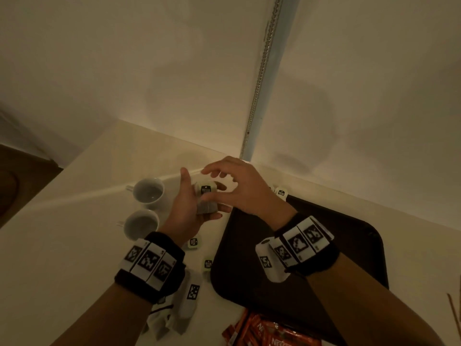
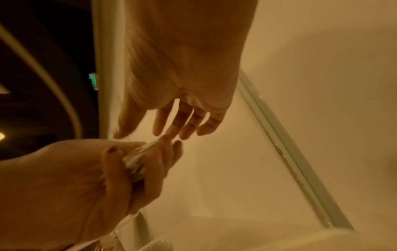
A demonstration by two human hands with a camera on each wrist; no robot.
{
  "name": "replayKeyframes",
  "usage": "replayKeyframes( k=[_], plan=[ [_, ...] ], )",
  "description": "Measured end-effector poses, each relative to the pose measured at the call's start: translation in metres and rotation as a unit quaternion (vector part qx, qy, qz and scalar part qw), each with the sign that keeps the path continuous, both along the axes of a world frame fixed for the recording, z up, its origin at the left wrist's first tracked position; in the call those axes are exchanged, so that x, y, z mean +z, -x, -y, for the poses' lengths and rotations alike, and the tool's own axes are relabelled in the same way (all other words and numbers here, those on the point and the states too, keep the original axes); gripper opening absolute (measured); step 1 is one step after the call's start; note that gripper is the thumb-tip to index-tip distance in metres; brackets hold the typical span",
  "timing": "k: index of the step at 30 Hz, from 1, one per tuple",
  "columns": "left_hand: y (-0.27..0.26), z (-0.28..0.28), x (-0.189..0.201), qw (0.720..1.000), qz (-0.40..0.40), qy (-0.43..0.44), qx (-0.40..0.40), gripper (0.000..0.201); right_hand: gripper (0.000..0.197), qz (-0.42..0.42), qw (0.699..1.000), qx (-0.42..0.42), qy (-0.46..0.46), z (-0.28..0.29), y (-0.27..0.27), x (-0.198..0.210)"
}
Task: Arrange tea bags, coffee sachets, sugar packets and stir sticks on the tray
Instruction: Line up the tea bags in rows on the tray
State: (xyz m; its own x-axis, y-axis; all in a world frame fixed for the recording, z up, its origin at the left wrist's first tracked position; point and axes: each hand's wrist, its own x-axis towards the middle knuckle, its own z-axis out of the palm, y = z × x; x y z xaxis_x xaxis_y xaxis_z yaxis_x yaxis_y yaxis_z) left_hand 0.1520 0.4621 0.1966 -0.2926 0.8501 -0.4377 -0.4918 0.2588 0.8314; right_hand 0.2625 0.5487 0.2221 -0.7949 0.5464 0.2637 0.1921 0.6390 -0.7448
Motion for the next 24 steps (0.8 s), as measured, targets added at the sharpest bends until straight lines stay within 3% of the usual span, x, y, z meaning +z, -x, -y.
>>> replayKeyframes(
  k=[2, 5, 12, 17, 20, 24],
  plan=[
    [-0.004, -0.001, 0.004, 1.000, 0.012, -0.002, 0.005, 0.078, 0.043, 0.052, 0.996, 0.002, -0.068, 0.005, 0.001, 0.005],
    [-0.007, 0.000, 0.008, 0.999, 0.041, -0.017, 0.006, 0.077, 0.038, 0.050, 0.993, -0.013, -0.103, 0.008, -0.002, 0.008],
    [-0.009, 0.008, 0.021, 0.996, 0.065, -0.055, -0.014, 0.070, 0.033, 0.015, 0.998, -0.022, -0.060, 0.010, -0.005, 0.021],
    [-0.013, 0.016, 0.024, 0.991, -0.070, -0.101, -0.051, 0.039, 0.015, -0.038, 0.996, -0.050, 0.063, 0.001, -0.012, 0.049],
    [-0.015, 0.017, 0.023, 0.989, -0.074, -0.128, -0.007, 0.023, 0.011, -0.047, 0.993, -0.059, 0.094, -0.003, -0.014, 0.069],
    [-0.019, 0.016, 0.027, 0.984, -0.052, -0.172, 0.007, 0.037, 0.008, -0.051, 0.996, -0.052, 0.042, 0.001, -0.014, 0.096]
  ],
)
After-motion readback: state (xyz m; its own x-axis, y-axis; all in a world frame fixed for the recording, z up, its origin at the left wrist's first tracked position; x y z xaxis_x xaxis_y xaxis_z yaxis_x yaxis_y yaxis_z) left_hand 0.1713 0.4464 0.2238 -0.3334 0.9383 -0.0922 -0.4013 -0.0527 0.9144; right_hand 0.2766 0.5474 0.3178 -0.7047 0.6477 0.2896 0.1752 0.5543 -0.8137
